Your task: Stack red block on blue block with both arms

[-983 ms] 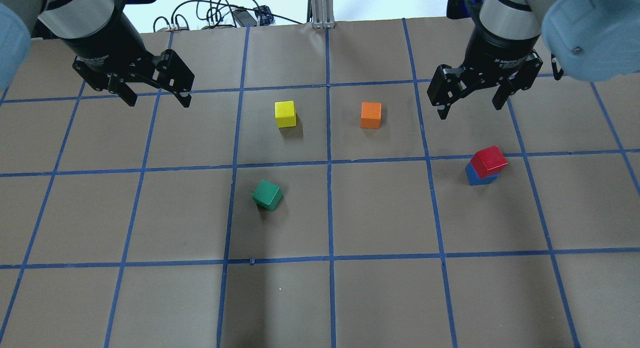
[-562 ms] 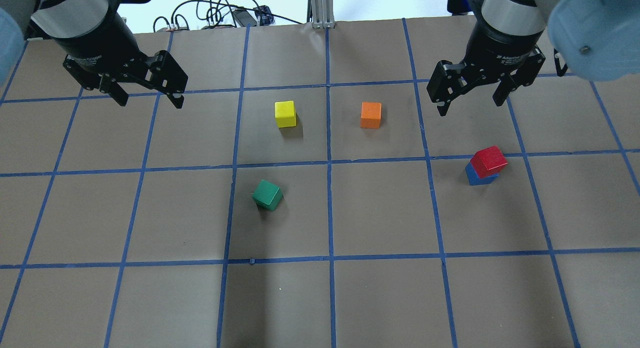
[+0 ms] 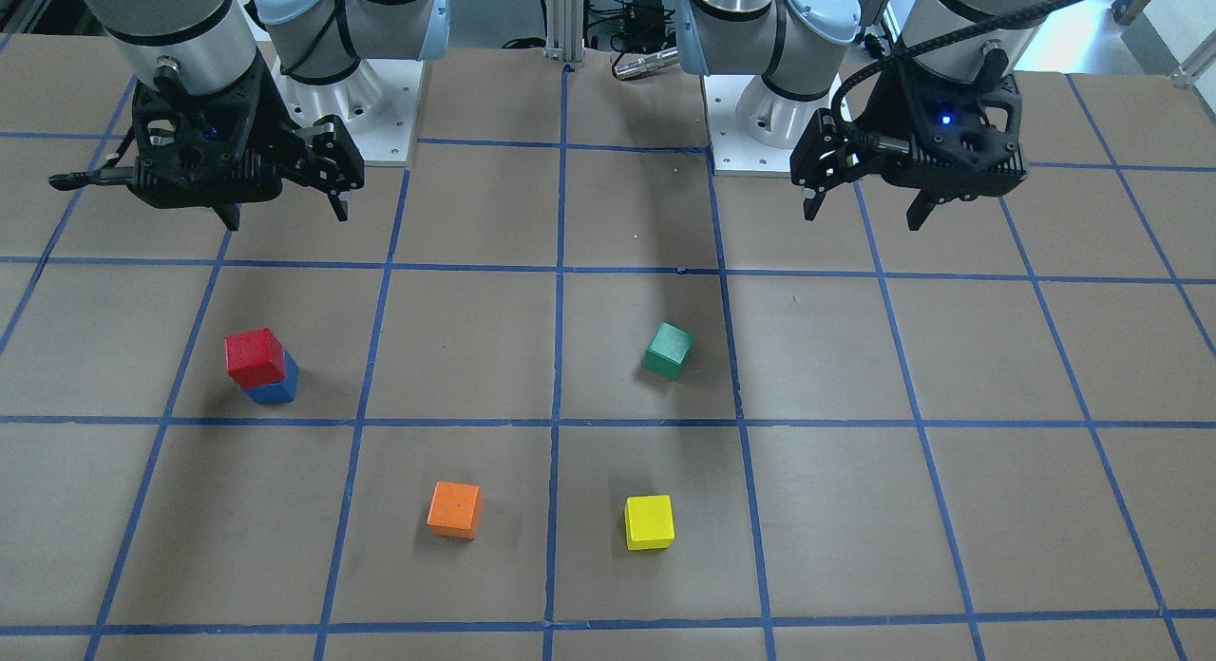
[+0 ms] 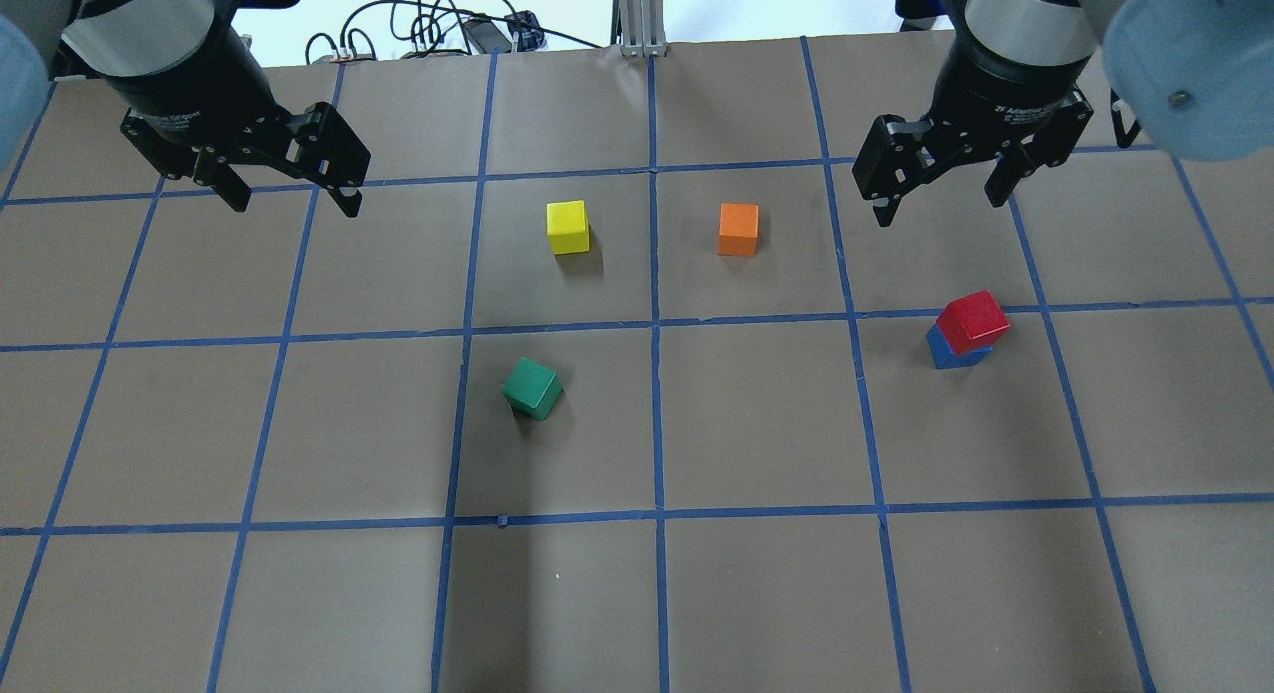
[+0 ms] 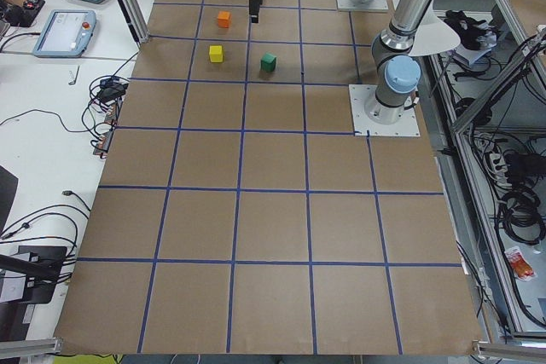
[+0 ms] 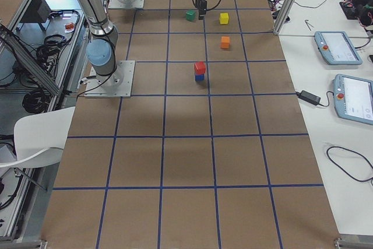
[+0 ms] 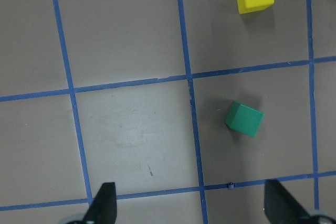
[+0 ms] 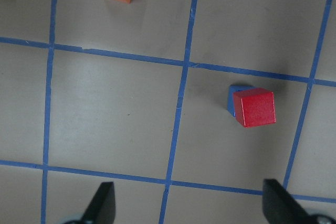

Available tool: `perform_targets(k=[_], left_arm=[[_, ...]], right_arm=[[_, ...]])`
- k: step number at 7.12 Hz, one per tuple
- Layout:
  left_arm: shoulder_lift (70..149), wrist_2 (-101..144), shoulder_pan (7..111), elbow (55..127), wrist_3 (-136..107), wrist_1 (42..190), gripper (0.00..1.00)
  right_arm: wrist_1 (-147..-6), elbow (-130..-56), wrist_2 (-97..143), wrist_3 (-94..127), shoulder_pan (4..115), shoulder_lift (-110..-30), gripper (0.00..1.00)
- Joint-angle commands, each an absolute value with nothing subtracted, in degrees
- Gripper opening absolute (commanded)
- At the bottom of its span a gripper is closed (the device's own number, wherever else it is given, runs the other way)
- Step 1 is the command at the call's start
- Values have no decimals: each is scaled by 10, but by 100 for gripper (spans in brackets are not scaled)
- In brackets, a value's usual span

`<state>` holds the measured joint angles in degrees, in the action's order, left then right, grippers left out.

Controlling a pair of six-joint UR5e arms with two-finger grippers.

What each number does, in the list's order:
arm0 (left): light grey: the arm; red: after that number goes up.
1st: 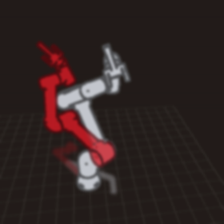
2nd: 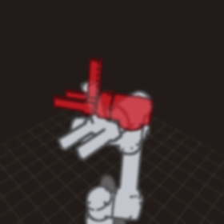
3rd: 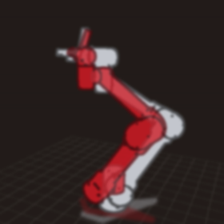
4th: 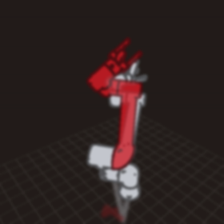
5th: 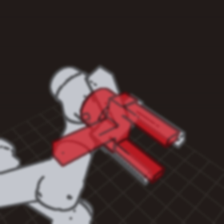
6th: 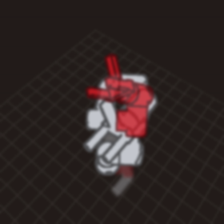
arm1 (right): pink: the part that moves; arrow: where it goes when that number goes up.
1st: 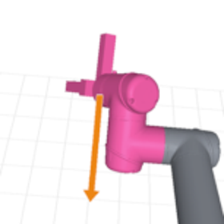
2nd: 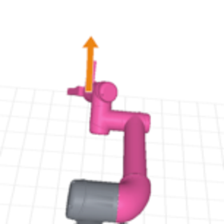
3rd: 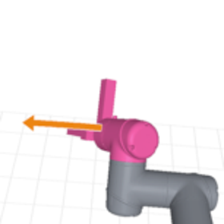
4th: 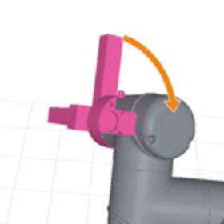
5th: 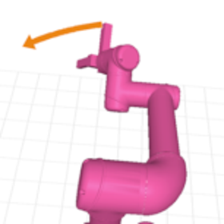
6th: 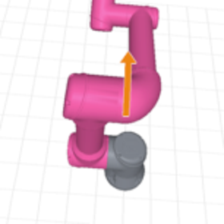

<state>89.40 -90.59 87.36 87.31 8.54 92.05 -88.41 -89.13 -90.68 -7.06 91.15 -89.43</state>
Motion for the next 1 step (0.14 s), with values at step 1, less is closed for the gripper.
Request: perform_targets(k=[1], left_arm=[[894,-904,874,874,85,920,100]], right_arm=[[-884,-893,-906,-71,911,-895,100]])
